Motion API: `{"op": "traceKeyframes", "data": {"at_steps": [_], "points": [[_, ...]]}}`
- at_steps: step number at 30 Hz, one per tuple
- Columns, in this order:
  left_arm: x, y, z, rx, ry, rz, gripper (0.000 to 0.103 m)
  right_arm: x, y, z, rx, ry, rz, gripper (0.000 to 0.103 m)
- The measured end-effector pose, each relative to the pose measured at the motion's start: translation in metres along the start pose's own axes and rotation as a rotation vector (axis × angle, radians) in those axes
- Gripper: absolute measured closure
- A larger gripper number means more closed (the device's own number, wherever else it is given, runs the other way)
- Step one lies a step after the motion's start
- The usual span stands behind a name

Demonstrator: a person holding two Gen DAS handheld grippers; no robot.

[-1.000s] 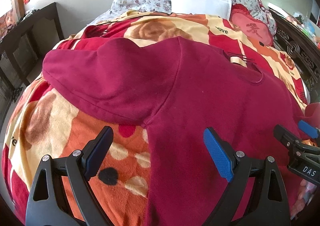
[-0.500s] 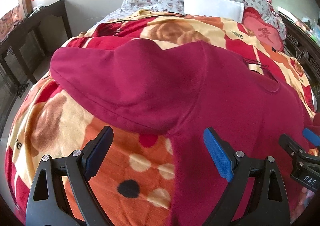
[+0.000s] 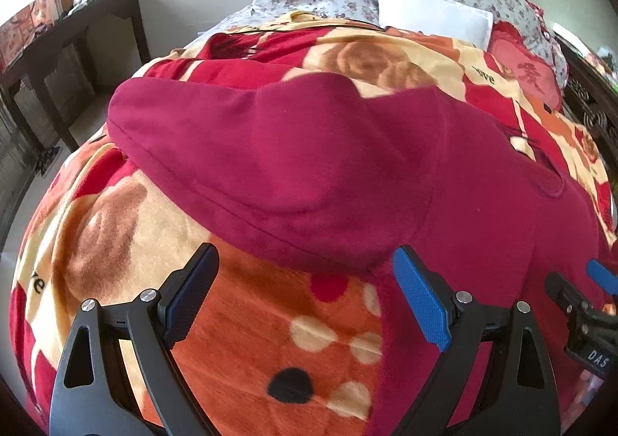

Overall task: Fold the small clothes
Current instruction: 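Grasp the sweatshirt sleeve cuff with the left tool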

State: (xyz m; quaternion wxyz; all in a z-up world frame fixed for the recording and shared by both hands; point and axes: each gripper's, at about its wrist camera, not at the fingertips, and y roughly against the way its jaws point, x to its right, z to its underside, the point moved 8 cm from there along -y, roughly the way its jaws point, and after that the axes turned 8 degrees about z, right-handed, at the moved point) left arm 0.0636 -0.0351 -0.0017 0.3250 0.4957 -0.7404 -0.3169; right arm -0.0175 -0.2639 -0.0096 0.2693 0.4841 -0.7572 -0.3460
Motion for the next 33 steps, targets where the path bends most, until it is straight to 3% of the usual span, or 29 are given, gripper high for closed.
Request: {"op": "traceKeyframes", "data": {"at_steps": [6,14,21,23,28,30,33], "points": [[-0.060,0.002,-0.029,0.015,0.157,0.024,0.011,-0.009,0.000,-0.006,0.011,0.001,-0.029,0.001],[-0.169,-0.006,-0.073,0.079,0.365,-0.015,0.012,-0.039,-0.007,-0.012,0.005,0.050,-0.066,0.001],[-0.245,-0.032,-0.091,0.120,0.606,0.095,0.021,-0.059,-0.013,-0.009,-0.025,0.081,-0.104,0.001],[-0.254,-0.040,-0.093,0.118,0.644,0.132,0.026,-0.063,-0.015,-0.008,-0.031,0.086,-0.112,0.001],[-0.259,-0.063,-0.093,0.096,0.697,0.228,0.026,-0.070,-0.018,-0.006,-0.042,0.107,-0.119,0.001],[-0.258,-0.067,-0.097,0.104,0.704,0.240,0.033,-0.070,-0.019,-0.006,-0.044,0.109,-0.118,0.001],[-0.259,-0.073,-0.102,0.103,0.696,0.250,0.070,-0.069,-0.019,-0.005,-0.049,0.100,-0.122,0.001]]}}
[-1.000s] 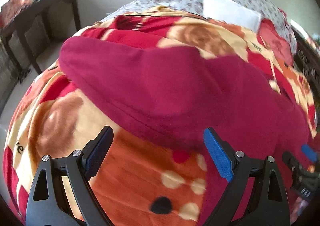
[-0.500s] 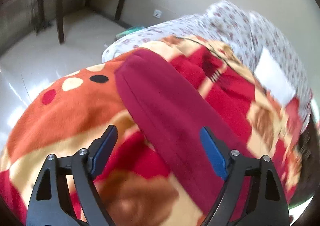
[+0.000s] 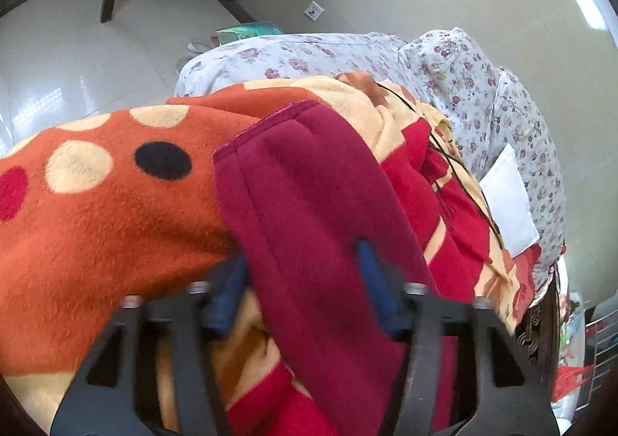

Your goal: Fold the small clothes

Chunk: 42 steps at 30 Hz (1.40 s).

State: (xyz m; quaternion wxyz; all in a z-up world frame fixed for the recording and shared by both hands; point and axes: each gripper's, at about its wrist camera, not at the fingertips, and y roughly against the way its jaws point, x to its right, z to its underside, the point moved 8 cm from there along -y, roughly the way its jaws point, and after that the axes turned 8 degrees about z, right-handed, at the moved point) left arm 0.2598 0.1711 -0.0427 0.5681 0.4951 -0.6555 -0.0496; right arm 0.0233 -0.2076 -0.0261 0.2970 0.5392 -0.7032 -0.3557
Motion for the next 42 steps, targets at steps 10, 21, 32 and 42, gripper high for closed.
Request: {"op": "traceKeyframes", "data": {"at_steps": [10,21,32,42], "points": [[0.079,0.070,0.036,0.117,-0.215,0.068,0.094,0.011,0.006,-0.002,0.011,-0.028,-0.006,0.001],[0.242,0.057,0.222,-0.067,-0.601,0.289,0.094,0.067,0.033,-0.014,0.069,-0.129,0.035,0.001],[0.266,-0.015,0.369,-0.450,-0.825,0.296,0.060,0.137,0.036,-0.006,0.046,-0.258,0.056,0.001],[0.230,0.066,0.288,-0.176,-0.895,0.202,0.034,0.118,0.022,-0.007,0.034,-0.208,0.029,0.001]]}}
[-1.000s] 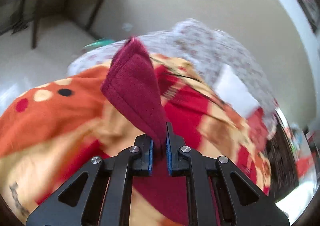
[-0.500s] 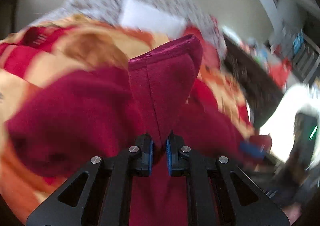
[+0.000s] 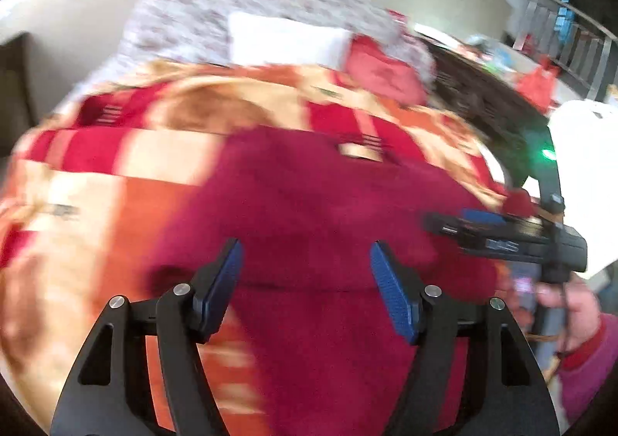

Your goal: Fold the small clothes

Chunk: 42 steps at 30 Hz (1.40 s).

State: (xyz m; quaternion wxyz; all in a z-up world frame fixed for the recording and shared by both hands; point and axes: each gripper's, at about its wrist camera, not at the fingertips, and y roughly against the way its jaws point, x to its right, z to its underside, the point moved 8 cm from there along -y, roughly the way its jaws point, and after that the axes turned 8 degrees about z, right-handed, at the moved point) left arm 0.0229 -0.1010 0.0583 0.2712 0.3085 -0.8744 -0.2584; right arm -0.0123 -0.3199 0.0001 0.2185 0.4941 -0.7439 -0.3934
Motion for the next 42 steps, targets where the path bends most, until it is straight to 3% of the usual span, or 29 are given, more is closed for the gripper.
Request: {"op": "traceKeyframes", "data": {"at_steps": [3,5,7,8,9,11,12,13,15,19,22,26,30,33,34,36,37,38,42], "points": [[-0.045,0.001,0.006,-0.003,0.067,-0.120,0.034,0.004,-0.008,0.000,0.014,0.024,0.098,0.001],[-0.063,-0.004,0.013,-0.029,0.124,-0.129,0.034,0.002,-0.023,0.002,-0.005,0.050,0.101,0.001],[-0.073,-0.009,0.020,-0.045,0.171,-0.126,0.034,0.001,-0.037,0.009,-0.046,0.072,0.110,0.021],[-0.075,-0.011,0.021,-0.045,0.182,-0.127,0.034,0.002,-0.035,0.009,-0.020,0.093,0.133,0.031],[-0.075,-0.009,0.022,-0.040,0.186,-0.129,0.034,-0.002,-0.029,0.007,0.025,0.113,0.110,0.058],[-0.073,-0.006,0.020,-0.028,0.180,-0.128,0.034,-0.007,-0.020,0.007,0.033,0.129,0.048,0.094],[-0.071,-0.007,0.016,-0.021,0.173,-0.127,0.034,-0.007,-0.016,0.006,0.030,0.127,0.028,0.096],[-0.069,-0.006,0.014,-0.017,0.169,-0.125,0.034,-0.007,-0.010,0.004,0.032,0.122,-0.020,0.097],[-0.064,-0.002,0.010,-0.007,0.165,-0.116,0.034,-0.001,0.001,-0.002,0.057,0.127,-0.018,0.097],[-0.055,0.006,0.003,0.019,0.149,-0.099,0.034,0.029,0.033,-0.025,0.153,0.116,0.061,0.097],[-0.048,-0.005,0.009,-0.013,0.137,-0.087,0.034,0.059,0.041,-0.043,0.191,0.090,0.156,0.097],[-0.040,-0.029,0.023,-0.080,0.105,-0.099,0.034,0.093,0.012,-0.038,0.107,0.069,0.282,0.097],[-0.039,-0.046,0.026,-0.105,0.098,-0.121,0.034,0.105,-0.016,-0.021,-0.012,0.092,0.323,0.097],[-0.045,-0.053,0.027,-0.123,0.102,-0.154,0.034,0.104,0.005,-0.028,0.046,0.059,0.319,0.087],[-0.048,-0.055,0.029,-0.128,0.117,-0.146,0.034,0.094,0.020,-0.034,0.093,0.032,0.252,0.081],[-0.051,-0.056,0.035,-0.139,0.138,-0.139,0.034,0.059,0.037,-0.045,0.143,0.031,0.063,0.052],[-0.052,-0.057,0.038,-0.145,0.141,-0.143,0.034,0.044,0.039,-0.049,0.149,0.047,-0.006,0.050],[-0.054,-0.057,0.041,-0.151,0.144,-0.149,0.034,0.011,0.043,-0.054,0.141,0.090,-0.135,0.050],[-0.057,-0.059,0.052,-0.159,0.173,-0.143,0.034,-0.078,0.036,-0.061,0.103,0.210,-0.386,0.050]]}}
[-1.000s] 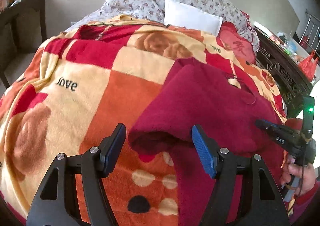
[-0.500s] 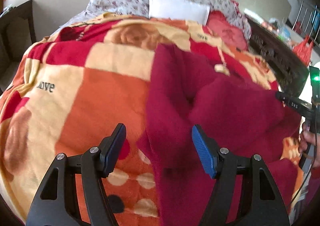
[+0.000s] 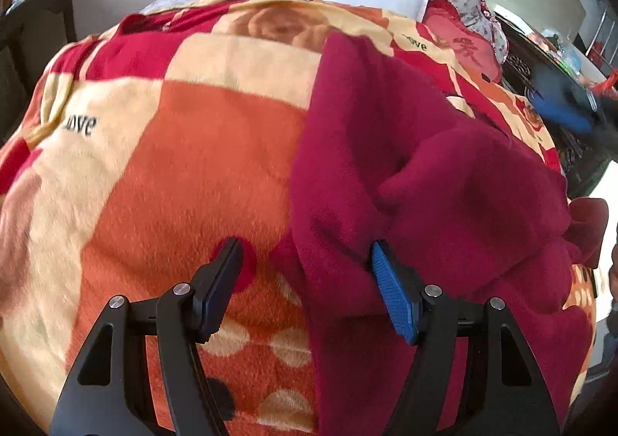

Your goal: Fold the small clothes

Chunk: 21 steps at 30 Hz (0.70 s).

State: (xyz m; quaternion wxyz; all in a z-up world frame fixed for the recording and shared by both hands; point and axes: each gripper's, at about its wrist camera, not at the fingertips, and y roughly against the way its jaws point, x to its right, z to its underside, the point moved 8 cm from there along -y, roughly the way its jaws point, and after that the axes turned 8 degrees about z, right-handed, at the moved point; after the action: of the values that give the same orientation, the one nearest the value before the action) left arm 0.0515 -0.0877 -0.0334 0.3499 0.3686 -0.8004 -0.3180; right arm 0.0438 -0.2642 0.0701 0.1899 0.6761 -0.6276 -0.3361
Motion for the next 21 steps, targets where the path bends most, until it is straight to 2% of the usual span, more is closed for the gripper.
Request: {"op": "traceKeyframes", "data": {"at_steps": [4,7,10,11,12,13,14,15,21], "points": [[-0.002,0.001,0.000,0.000,0.028,0.021,0.034,-0.058,-0.056,-0.009,-0.042,0.141,-0.071,0.055],[-0.002,0.003,-0.003,0.004,0.026,0.032,0.034,-0.064,-0.091,-0.010,-0.085,0.181,-0.039,0.055],[-0.004,0.007,-0.005,0.012,0.036,0.050,0.034,-0.065,-0.106,-0.005,-0.121,0.183,-0.073,0.055],[-0.005,0.009,-0.006,0.016,0.043,0.056,0.034,-0.068,-0.108,-0.003,-0.129,0.187,-0.097,0.060],[-0.007,0.011,-0.006,0.021,0.052,0.063,0.034,-0.071,-0.111,0.000,-0.146,0.198,-0.124,0.073],[-0.008,0.012,-0.007,0.024,0.059,0.068,0.034,-0.073,-0.117,0.000,-0.163,0.210,-0.140,0.081],[-0.010,0.014,-0.008,0.026,0.065,0.072,0.034,-0.077,-0.118,0.001,-0.169,0.225,-0.141,0.090],[-0.011,0.016,-0.009,0.031,0.071,0.074,0.034,-0.080,-0.119,0.002,-0.168,0.254,-0.135,0.095],[-0.019,0.028,-0.017,0.076,0.081,0.060,0.034,-0.102,-0.118,-0.025,-0.091,0.308,-0.115,0.096]]}}
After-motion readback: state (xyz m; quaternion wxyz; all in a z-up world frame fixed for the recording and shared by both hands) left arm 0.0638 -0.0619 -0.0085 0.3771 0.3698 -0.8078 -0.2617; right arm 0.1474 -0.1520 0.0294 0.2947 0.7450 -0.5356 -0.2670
